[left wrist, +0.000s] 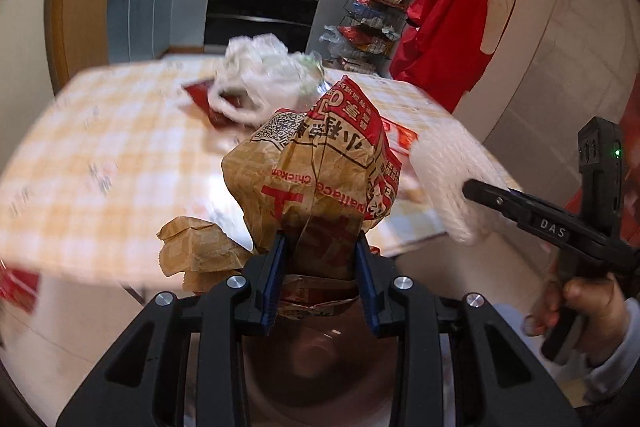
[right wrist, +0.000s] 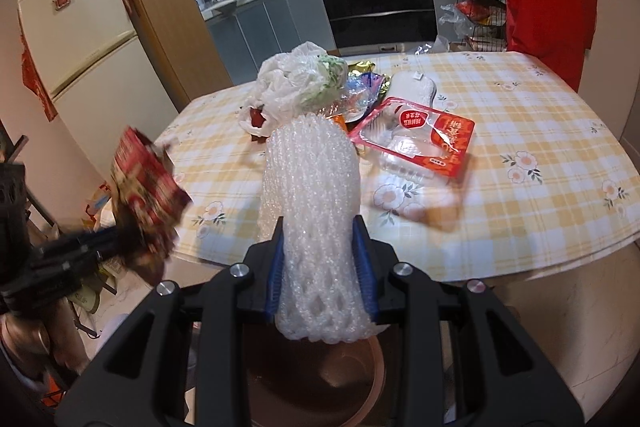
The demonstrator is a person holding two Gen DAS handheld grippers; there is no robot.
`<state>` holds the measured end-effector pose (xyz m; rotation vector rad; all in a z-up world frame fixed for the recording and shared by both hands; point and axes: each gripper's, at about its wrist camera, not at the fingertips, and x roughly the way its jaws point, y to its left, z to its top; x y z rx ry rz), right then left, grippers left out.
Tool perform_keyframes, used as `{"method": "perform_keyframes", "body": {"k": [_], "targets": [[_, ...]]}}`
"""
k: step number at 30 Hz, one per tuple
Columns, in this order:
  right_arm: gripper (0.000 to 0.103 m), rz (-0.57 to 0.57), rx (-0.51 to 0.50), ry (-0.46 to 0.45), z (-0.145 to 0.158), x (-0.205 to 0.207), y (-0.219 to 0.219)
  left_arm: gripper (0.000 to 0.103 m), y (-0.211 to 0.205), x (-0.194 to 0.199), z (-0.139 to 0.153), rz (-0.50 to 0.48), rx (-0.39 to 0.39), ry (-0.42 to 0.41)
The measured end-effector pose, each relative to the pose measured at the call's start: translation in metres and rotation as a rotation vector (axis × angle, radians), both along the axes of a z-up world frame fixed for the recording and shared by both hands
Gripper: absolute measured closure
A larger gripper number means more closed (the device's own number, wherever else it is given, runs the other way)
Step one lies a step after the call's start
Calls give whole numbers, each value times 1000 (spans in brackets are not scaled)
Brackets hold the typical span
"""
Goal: Collect trash
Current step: 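Carry the brown paper bag to the bin and release it with the left tool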
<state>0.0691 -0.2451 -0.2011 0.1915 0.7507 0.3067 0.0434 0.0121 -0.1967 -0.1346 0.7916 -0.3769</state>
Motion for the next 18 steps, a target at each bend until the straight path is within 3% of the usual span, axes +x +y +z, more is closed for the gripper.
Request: {"method": "perform_keyframes", "body": {"k": [7, 18], "targets": [[69, -11, -8, -9, -2, -17, -4, 70, -18, -20, -36, -1, 11, 90], [69, -31, -19, -13, -5, -34, -14, 65, -56, -29, -68, -117, 36, 159]]}}
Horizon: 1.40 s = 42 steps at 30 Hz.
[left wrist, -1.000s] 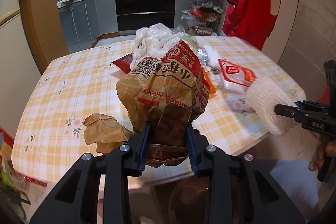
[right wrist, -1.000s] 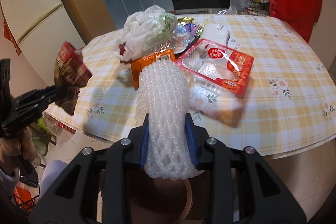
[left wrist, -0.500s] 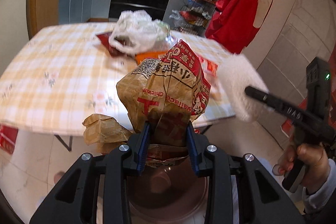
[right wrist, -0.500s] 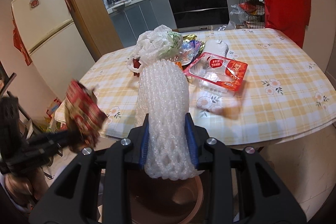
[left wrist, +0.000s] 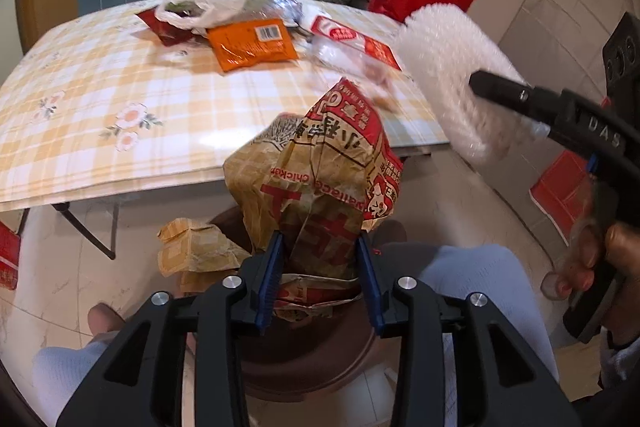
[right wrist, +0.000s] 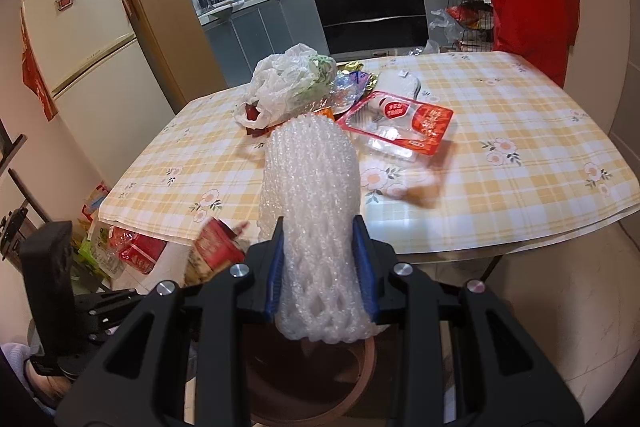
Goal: Collect trash
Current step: 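Carry the brown paper bag to the bin and release it with the left tool, then lower the white foam net into the bin and open the right tool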
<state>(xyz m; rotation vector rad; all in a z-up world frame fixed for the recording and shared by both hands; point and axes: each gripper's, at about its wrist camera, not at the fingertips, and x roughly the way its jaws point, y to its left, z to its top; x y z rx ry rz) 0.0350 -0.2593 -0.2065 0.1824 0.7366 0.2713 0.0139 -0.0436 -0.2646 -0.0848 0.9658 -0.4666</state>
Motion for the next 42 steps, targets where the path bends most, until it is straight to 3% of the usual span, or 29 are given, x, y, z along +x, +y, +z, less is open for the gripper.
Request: {"method": "perform_keyframes", "body": {"k": [1, 3, 7, 12, 18, 28, 42], "targets": [[69, -4, 1, 1, -1, 0, -1, 62, -1, 1, -1, -11, -11, 7], [69, -12, 11, 12, -4, 0, -3, 39, -1, 0, -1, -26, -30, 6], [69, 2, 13, 22, -7, 0, 3, 32, 5, -1, 7, 21, -15, -40], [69, 52, 6, 41, -13, 2, 17, 9, 31, -3, 29, 169, 22, -143], [69, 100, -16, 77, -23, 3, 35, 6, 63, -8, 53, 315, 80, -272], [67, 216, -67, 143, -42, 2, 68, 6, 117, -4, 44, 483, 67, -227], [49, 287, -93, 172, -49, 2, 89, 6, 116, -4, 39, 469, 73, -221]]}}
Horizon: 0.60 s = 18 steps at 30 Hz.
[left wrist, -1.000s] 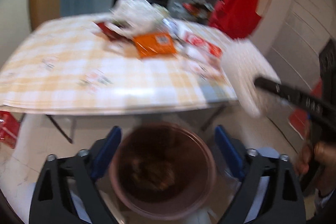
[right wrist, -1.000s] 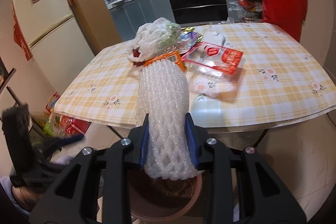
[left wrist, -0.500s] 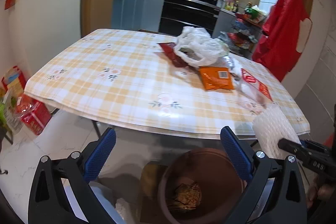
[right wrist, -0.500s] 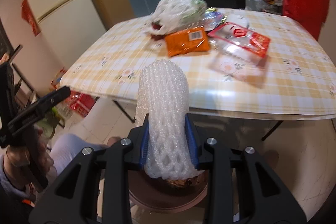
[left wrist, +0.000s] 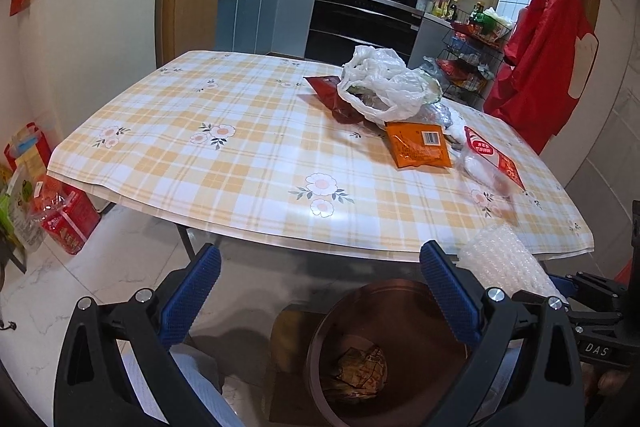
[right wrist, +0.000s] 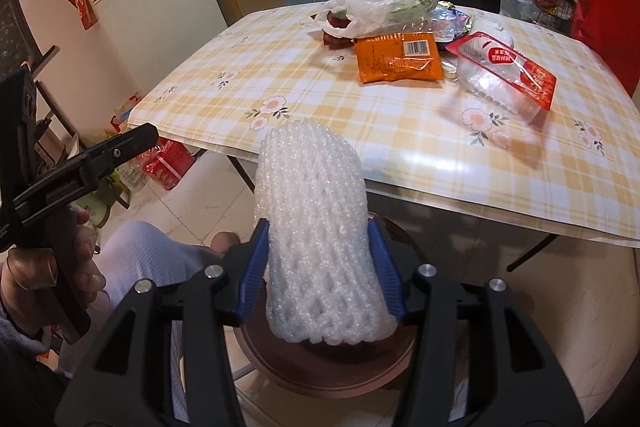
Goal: Collect trash
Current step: 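Lower the white foam net into the bin and open the right tool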
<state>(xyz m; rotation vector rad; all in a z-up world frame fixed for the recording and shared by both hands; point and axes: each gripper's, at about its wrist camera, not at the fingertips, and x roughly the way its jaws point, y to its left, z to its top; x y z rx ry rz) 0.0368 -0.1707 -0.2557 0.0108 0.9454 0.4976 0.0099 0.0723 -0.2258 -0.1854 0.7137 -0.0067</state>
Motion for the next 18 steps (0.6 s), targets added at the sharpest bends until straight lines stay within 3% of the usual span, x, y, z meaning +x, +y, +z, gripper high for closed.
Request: {"method": "perform_keyframes", "body": {"k": [2, 7, 18], "targets": [[34, -5, 7, 4, 0, 1, -1, 6, 0, 0, 0, 1, 1, 0], [10, -8, 20, -15, 3, 0, -2, 6, 1, 0, 0, 0, 1, 1], [6, -141, 14, -7, 3, 9, -25, 6, -5, -1, 1, -18, 0, -1]]}}
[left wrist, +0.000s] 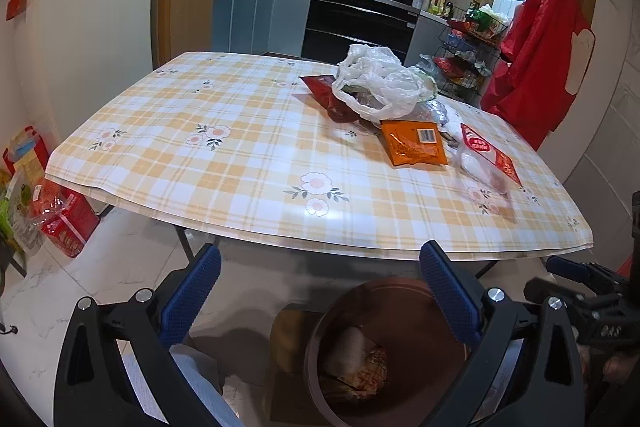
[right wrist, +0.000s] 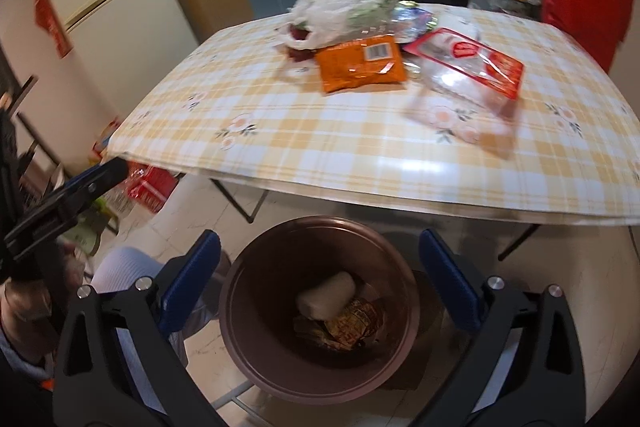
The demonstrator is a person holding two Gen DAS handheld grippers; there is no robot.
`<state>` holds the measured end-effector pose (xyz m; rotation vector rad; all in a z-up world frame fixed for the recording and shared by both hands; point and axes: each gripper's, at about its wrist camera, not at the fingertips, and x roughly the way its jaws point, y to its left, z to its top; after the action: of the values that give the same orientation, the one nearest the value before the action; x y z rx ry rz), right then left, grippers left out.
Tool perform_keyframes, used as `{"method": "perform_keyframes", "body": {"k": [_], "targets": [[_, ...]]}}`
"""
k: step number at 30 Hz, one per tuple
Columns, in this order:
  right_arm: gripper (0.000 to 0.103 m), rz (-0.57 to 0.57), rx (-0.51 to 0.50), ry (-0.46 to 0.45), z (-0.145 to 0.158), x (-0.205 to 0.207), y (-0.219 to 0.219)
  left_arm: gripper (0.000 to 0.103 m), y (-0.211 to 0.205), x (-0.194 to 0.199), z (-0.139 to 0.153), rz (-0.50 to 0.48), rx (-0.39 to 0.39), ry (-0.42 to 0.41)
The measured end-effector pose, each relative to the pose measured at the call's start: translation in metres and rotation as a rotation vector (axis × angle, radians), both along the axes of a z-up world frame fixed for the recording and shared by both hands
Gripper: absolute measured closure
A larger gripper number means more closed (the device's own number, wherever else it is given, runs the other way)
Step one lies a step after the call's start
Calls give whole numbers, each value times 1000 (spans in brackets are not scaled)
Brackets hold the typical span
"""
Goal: Collect trash
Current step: 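Lower the white foam net into the bin and open the right tool, then grasp the orange packet with the left tool while the right tool grasps the red-labelled tray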
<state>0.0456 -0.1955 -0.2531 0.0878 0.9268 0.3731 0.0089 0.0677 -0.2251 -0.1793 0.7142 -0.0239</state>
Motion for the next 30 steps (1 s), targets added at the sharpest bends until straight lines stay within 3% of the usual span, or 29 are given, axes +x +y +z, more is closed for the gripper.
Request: {"method": "perform_keyframes", "body": {"k": [7, 18, 26, 30], "targets": [[6, -70, -6, -12, -2, 5, -21, 6, -6, 0, -1, -18, 36, -7], [6, -204, 8, -40, -1, 28, -75, 6, -17, 34, -5, -74, 7, 42], [6, -235, -16, -42, 3, 81, -104, 16, -57, 138, -9, -220, -107, 71], [6, -254, -29, -30, -1, 104, -117, 29, -72, 200, -30, -271, -139, 121]]}}
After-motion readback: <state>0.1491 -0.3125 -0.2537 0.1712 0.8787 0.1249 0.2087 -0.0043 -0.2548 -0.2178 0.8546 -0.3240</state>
